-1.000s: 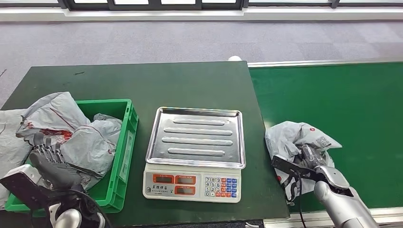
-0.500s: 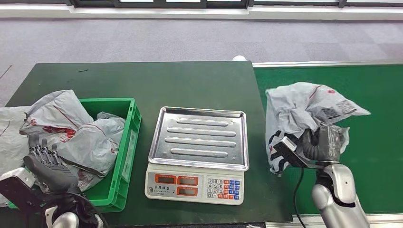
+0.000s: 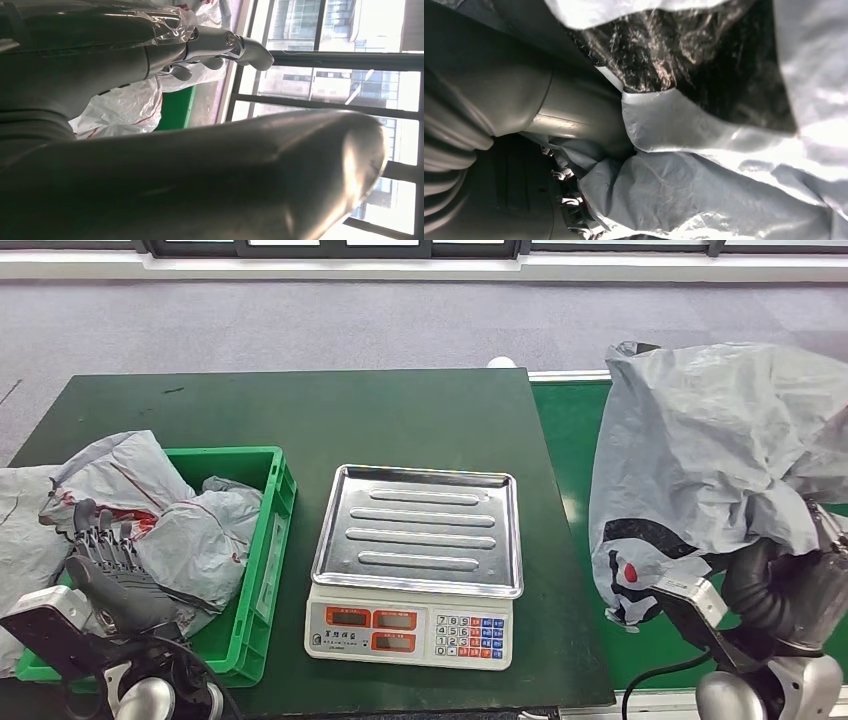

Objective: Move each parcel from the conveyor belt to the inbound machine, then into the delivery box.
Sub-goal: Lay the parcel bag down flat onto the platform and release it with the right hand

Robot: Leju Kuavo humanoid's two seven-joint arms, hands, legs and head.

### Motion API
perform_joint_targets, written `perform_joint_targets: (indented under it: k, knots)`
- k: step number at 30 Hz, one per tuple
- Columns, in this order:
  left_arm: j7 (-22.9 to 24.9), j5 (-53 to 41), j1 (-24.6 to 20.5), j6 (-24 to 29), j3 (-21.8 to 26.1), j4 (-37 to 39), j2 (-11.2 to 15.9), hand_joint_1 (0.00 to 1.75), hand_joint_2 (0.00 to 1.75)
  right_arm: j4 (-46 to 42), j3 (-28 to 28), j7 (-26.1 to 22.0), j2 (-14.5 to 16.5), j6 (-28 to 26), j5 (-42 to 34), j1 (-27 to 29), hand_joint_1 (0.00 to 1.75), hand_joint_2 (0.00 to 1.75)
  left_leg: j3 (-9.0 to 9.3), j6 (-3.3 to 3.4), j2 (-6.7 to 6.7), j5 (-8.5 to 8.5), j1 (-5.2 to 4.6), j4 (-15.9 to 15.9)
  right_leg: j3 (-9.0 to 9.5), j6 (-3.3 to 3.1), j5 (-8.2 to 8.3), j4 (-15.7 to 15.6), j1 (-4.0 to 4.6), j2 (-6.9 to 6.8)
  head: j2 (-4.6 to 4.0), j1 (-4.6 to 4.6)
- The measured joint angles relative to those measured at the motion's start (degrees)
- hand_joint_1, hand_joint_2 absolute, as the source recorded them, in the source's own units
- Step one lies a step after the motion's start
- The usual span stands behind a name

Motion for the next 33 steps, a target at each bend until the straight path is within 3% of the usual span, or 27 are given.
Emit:
perform_joint_targets:
  k: [13,16,21,23,25,27,31,33]
  knots:
    - [0.0,-0.1,-0.1,0.0,-0.3,-0.3,0.0,0.00,0.00,-2.3,-0.9,-0.1,1.4,0.0,0.0,0.6,1.75,1.75,0.00,0.00,0.00,0.00,-0.02,0.0,-0.01,0.00,0.00,0.0,-0.02,0.01,0.00,0.00]
    - [0.1,0.0,-0.1,-2.1,-0.3,-0.4,0.0,0.00,0.00,-2.6,-1.4,-1.6,1.8,0.0,-0.4,0.5,1.75,1.75,0.00,0.00,-0.01,0.00,-0.02,0.0,-0.01,0.00,0.00,0.0,-0.02,0.01,0.00,0.00]
    - [0.9,-0.9,-0.2,-15.0,-2.2,-0.9,0.7,0.00,0.00,-6.5,-7.5,-14.4,4.4,0.0,-9.4,-1.9,1.75,1.75,0.00,0.00,-0.01,0.00,-0.04,0.0,0.01,0.00,0.00,0.0,-0.04,0.01,0.00,0.00]
    - [1.2,-3.0,-0.3,-21.3,-3.9,-0.8,1.3,0.00,0.00,-7.5,-9.8,-17.5,4.9,0.0,-12.9,-3.6,1.75,1.75,-0.01,0.01,0.01,0.00,-0.06,0.0,0.06,0.01,0.00,0.0,-0.05,0.02,0.00,0.01]
    - [2.1,-6.1,-0.8,-26.0,-5.8,-0.4,1.9,0.00,0.00,-6.6,-9.7,-16.4,4.6,0.2,-11.9,-6.1,1.75,1.75,-0.01,0.01,0.15,-0.01,-0.09,0.0,0.09,0.01,0.04,0.0,-0.06,0.11,0.00,0.01]
    - [2.7,-8.9,-1.8,-29.8,-7.7,0.4,2.6,0.00,0.00,-2.7,-6.7,-12.0,3.3,1.8,-9.5,-10.0,1.75,1.75,0.02,0.02,0.35,0.00,-0.10,0.0,0.08,0.03,0.14,0.0,-0.06,0.30,0.00,0.00]
    - [1.0,-11.4,-5.7,-44.8,-12.9,3.8,4.8,0.00,0.00,15.8,5.4,-4.3,2.7,14.0,-9.5,-20.4,1.75,1.75,0.16,-0.01,0.72,0.24,-0.02,-0.1,-0.01,-0.01,0.43,0.0,0.00,0.69,0.00,0.02]
    - [-0.1,-11.9,-7.7,-49.3,-16.3,5.8,5.5,0.00,0.00,25.8,11.9,-3.7,3.7,15.5,-10.8,-23.5,1.75,1.75,0.12,0.04,0.57,0.44,-0.01,-0.1,-0.09,-0.01,0.54,0.0,0.00,0.55,0.00,0.00]
